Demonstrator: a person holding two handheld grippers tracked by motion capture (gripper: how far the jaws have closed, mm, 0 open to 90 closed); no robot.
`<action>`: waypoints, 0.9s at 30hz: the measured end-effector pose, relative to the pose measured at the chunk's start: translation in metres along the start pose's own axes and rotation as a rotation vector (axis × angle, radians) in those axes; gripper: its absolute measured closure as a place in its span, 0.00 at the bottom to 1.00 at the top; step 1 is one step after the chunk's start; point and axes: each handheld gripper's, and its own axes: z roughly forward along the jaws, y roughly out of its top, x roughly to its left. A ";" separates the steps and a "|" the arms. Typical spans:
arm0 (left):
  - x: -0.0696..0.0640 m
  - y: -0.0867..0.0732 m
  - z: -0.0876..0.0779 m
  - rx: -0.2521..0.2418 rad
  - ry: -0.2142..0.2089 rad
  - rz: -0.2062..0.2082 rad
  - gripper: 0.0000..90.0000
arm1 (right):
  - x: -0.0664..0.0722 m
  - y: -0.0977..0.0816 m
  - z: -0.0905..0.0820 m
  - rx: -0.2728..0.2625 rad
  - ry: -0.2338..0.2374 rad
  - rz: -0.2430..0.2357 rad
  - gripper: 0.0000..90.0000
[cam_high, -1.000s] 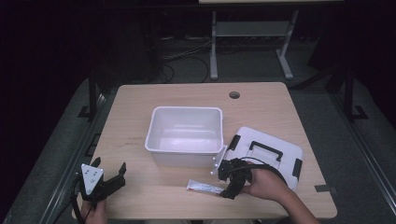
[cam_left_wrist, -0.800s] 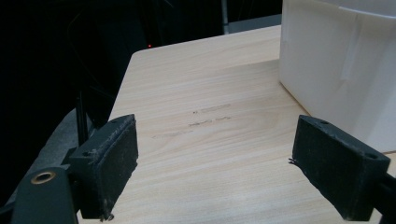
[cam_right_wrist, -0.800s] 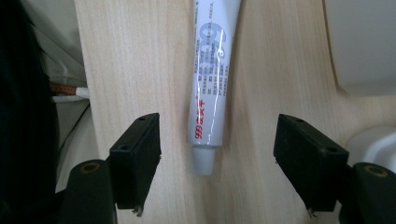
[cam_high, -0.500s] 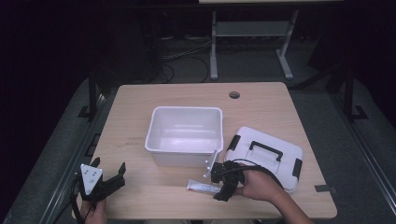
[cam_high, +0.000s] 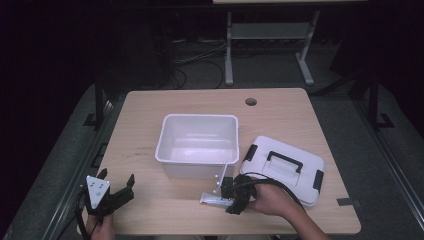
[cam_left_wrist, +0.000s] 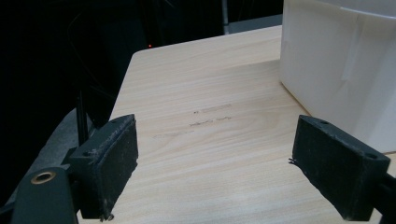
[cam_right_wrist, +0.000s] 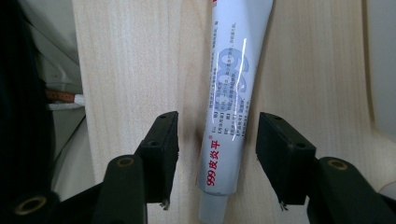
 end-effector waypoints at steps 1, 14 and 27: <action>0.000 0.000 0.000 0.000 0.000 0.000 0.15 | 0.000 0.000 0.001 0.004 -0.002 -0.001 0.56; 0.001 0.000 -0.001 -0.003 0.003 -0.001 0.15 | 0.000 0.010 0.004 0.042 -0.020 -0.031 0.71; 0.001 0.000 -0.001 -0.003 0.000 -0.003 0.15 | -0.001 0.011 0.006 0.050 -0.020 -0.040 0.77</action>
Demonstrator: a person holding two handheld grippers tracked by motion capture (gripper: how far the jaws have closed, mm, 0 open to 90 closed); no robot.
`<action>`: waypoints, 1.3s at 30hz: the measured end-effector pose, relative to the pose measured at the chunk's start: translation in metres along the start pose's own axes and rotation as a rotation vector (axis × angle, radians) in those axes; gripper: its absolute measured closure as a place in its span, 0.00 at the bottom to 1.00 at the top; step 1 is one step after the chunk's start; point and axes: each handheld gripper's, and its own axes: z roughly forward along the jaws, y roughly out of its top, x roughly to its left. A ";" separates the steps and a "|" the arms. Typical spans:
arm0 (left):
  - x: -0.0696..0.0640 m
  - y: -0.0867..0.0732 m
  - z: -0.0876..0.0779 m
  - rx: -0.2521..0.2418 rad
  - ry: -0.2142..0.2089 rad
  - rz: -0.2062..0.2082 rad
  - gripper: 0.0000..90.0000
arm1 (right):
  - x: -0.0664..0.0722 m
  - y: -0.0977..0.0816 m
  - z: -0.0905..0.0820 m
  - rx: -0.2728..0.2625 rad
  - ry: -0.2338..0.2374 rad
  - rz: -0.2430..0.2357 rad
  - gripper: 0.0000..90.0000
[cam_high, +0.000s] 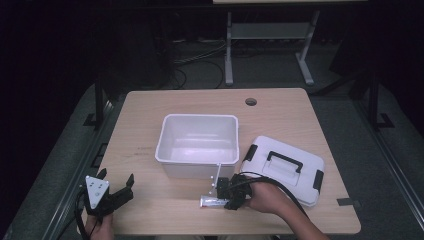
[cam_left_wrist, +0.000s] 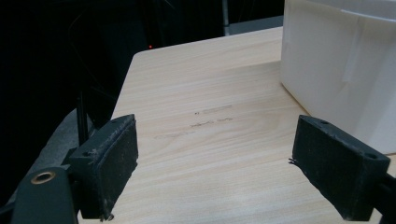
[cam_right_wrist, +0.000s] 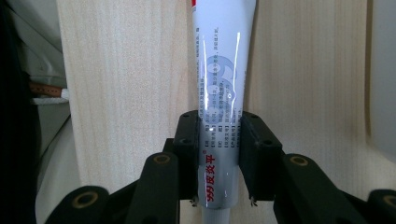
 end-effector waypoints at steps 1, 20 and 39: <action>0.000 0.000 0.000 0.001 -0.001 -0.003 0.15 | 0.000 0.000 0.000 0.003 -0.004 -0.005 0.77; 0.000 0.000 0.000 0.002 -0.001 0.002 0.15 | 0.000 0.000 -0.013 0.018 -0.019 -0.045 0.78; 0.001 0.000 0.000 -0.003 0.003 -0.002 0.15 | 0.002 0.028 -0.071 0.035 -0.043 -0.122 0.78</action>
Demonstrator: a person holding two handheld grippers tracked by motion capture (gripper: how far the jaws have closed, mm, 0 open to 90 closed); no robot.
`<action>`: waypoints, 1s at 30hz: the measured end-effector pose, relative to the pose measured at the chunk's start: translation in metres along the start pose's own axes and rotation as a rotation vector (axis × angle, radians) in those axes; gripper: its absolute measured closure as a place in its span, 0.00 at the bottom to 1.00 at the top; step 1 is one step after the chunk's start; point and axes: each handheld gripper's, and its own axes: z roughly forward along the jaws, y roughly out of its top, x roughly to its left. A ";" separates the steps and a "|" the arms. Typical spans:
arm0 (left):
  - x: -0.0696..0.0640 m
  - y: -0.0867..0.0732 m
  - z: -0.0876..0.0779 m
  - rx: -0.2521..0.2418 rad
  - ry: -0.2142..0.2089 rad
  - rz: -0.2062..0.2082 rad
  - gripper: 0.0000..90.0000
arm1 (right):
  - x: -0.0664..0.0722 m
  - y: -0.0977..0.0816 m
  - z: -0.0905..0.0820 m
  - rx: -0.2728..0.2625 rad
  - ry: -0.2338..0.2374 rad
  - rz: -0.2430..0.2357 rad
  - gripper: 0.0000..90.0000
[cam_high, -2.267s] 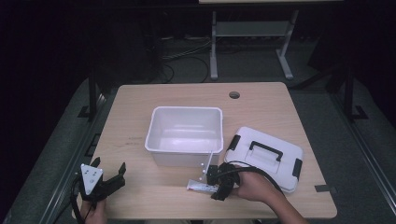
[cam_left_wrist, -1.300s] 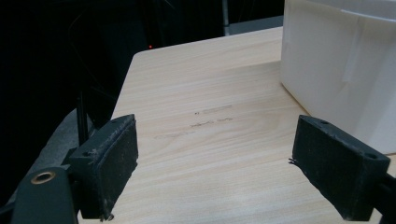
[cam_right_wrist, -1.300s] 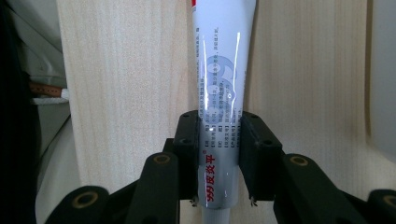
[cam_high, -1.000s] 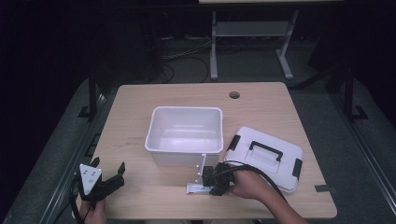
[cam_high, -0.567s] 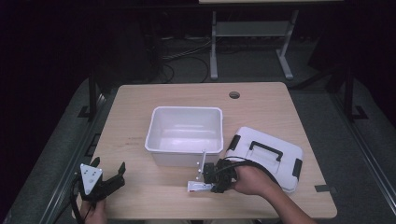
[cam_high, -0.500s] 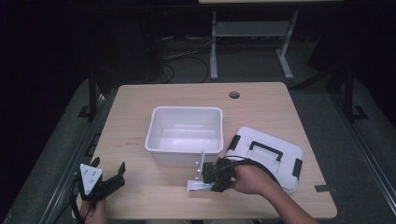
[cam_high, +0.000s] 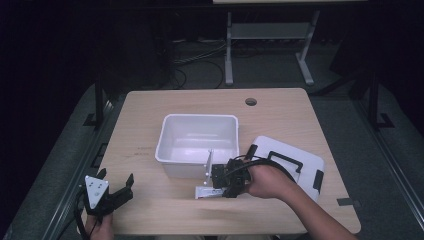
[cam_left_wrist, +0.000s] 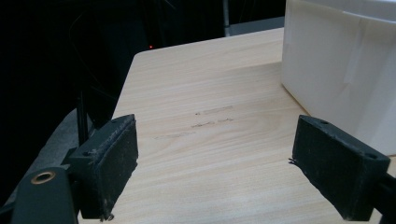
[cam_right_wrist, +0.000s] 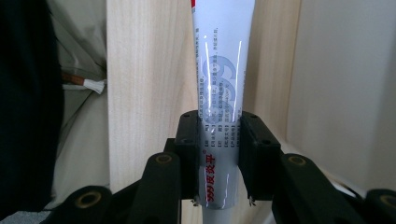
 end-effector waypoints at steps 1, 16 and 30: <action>0.000 0.000 0.000 0.000 0.000 0.000 0.15 | 0.000 0.001 -0.003 0.000 0.003 0.001 0.78; -0.001 0.000 0.000 -0.001 -0.002 -0.003 0.15 | -0.006 0.018 -0.041 -0.002 -0.017 -0.026 0.78; 0.000 0.000 0.000 0.002 -0.003 -0.005 0.15 | -0.013 0.031 -0.062 -0.009 -0.036 -0.036 0.78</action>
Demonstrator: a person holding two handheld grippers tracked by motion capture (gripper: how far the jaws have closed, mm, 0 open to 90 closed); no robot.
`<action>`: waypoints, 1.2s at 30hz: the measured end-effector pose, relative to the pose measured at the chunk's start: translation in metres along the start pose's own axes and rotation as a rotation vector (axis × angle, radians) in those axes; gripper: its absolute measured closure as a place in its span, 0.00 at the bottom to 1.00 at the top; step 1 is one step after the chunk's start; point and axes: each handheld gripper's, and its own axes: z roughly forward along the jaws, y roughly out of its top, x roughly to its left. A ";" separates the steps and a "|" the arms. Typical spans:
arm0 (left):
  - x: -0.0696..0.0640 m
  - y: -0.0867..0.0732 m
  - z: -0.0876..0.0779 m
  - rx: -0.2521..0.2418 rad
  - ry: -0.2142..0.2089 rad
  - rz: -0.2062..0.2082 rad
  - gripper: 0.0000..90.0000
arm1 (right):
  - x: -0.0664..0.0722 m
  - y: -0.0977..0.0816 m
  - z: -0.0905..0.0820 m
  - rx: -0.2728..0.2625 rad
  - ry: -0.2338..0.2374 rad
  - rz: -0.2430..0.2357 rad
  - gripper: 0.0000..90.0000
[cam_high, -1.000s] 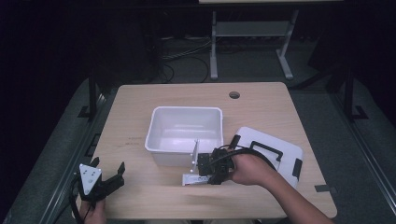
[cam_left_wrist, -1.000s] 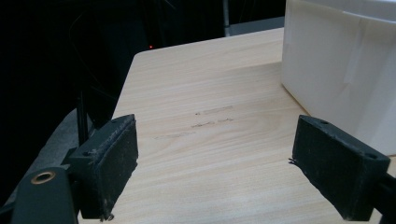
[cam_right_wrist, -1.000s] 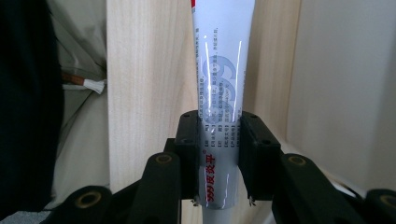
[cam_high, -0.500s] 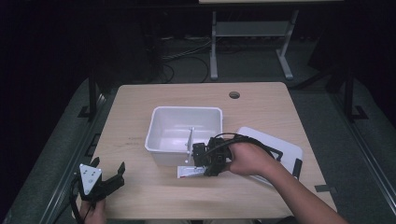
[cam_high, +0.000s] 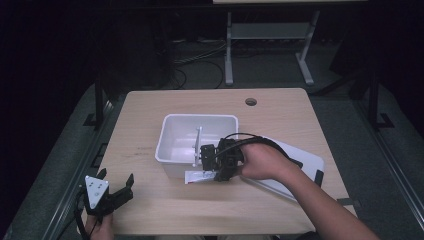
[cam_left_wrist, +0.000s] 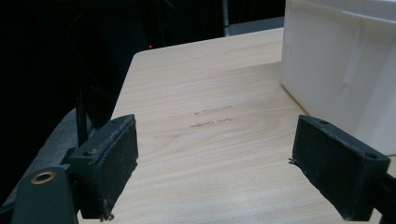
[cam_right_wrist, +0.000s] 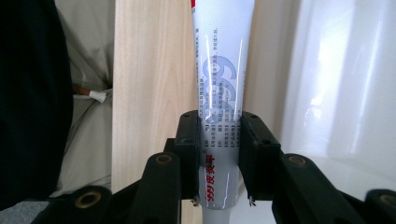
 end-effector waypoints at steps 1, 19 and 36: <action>0.000 0.000 0.000 0.000 0.001 0.000 0.15 | -0.001 0.001 -0.002 -0.002 0.000 -0.001 0.78; 0.001 0.000 0.000 0.000 0.002 0.002 0.15 | -0.027 0.011 -0.022 -0.011 -0.022 0.030 0.78; 0.001 0.000 -0.001 -0.002 0.004 0.001 0.15 | -0.048 0.012 -0.011 0.006 -0.025 0.073 0.78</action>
